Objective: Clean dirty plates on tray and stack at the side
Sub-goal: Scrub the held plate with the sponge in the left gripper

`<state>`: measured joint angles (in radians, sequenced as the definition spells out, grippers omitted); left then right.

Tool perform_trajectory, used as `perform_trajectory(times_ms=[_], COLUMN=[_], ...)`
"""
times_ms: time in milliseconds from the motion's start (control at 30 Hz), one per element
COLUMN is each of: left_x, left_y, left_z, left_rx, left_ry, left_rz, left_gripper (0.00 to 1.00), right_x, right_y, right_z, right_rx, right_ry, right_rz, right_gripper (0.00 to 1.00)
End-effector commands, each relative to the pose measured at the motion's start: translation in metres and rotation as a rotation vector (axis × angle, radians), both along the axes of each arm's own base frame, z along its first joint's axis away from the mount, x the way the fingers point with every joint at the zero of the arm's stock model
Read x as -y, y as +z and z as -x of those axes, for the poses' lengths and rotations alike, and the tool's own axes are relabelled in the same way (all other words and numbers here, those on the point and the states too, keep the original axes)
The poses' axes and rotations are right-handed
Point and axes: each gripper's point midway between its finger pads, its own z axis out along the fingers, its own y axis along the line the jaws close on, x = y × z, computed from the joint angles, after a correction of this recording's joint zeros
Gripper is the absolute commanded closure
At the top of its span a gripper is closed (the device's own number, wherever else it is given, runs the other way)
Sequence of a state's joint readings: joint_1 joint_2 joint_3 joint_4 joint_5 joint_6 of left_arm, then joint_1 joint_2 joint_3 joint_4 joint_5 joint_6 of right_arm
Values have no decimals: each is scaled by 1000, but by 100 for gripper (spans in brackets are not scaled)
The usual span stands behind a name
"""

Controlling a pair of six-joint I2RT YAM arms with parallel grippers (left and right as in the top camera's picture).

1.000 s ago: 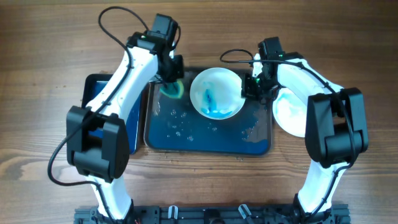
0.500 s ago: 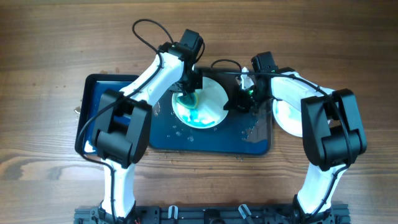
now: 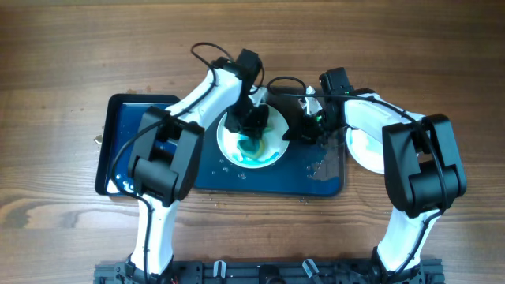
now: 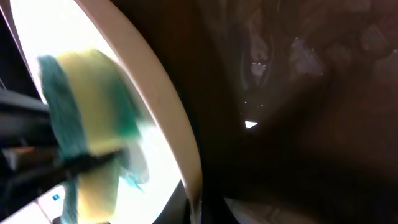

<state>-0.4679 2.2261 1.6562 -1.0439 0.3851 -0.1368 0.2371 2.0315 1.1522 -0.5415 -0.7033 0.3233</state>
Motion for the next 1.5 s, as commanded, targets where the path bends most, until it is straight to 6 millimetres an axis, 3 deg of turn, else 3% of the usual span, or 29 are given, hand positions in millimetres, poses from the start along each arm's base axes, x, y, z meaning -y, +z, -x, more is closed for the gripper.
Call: perform_trajectory(times_ms=[0, 33, 133, 200, 267, 433, 500, 633, 767, 833, 933, 1067, 1133, 1167, 1233, 1300, 1467], left_x=[18, 7, -61, -95, -113, -111, -102, -43, 11, 21, 23, 4, -27, -54, -100, -120, -127], left_y=[-16, -21, -33, -28, -23, -28, -36, -52, -38, -32, -34, -47, -55, -54, -43, -37, -38], left_z=[11, 0, -46, -62, -69, -60, -44, 6, 43, 48, 41, 3, -30, -50, -68, -64, -29], left_rx=[-26, 9, 191, 289, 343, 321, 264, 46, -51, -43, 4, 132, 230, 307, 423, 438, 311], left_ry=[-68, -11, 321, 470, 570, 608, 555, 134, -214, -299, -335, -246, -57, 100, 401, 581, 840], left_rz=[60, -14, -407, -567, -640, -650, -630, -335, 39, 130, 147, -11, -225, -389, -631, -717, -778], left_gripper=[96, 96, 96, 96, 96, 96, 96, 96, 96, 96, 96, 96, 96, 96, 96, 96, 96], right_x=[16, 16, 16, 16, 16, 17, 17, 17, 16, 16, 16, 16, 16, 16, 16, 16, 16], right_y=[-43, -43, -43, -43, -43, -43, -43, -43, -43, -43, -43, -43, -43, -43, -43, -43, -43], right_z=[23, 23, 23, 23, 22, 22, 22, 22, 21, 21, 21, 21, 21, 21, 21, 21, 20], right_rx=[-78, -78, -77, -76, -75, -74, -74, -72, -69, -70, -70, -70, -69, -69, -68, -67, -63], right_ry=[6, 6, 6, 6, 6, 6, 5, 5, 5, 5, 5, 5, 6, 5, 5, 5, 5], right_rz=[126, 126, 126, 126, 126, 128, 129, 128, 127, 127, 127, 127, 127, 127, 127, 127, 125], right_gripper=[96, 96, 96, 96, 95, 96, 96, 96, 96, 96, 96, 96, 96, 96, 95, 96, 96])
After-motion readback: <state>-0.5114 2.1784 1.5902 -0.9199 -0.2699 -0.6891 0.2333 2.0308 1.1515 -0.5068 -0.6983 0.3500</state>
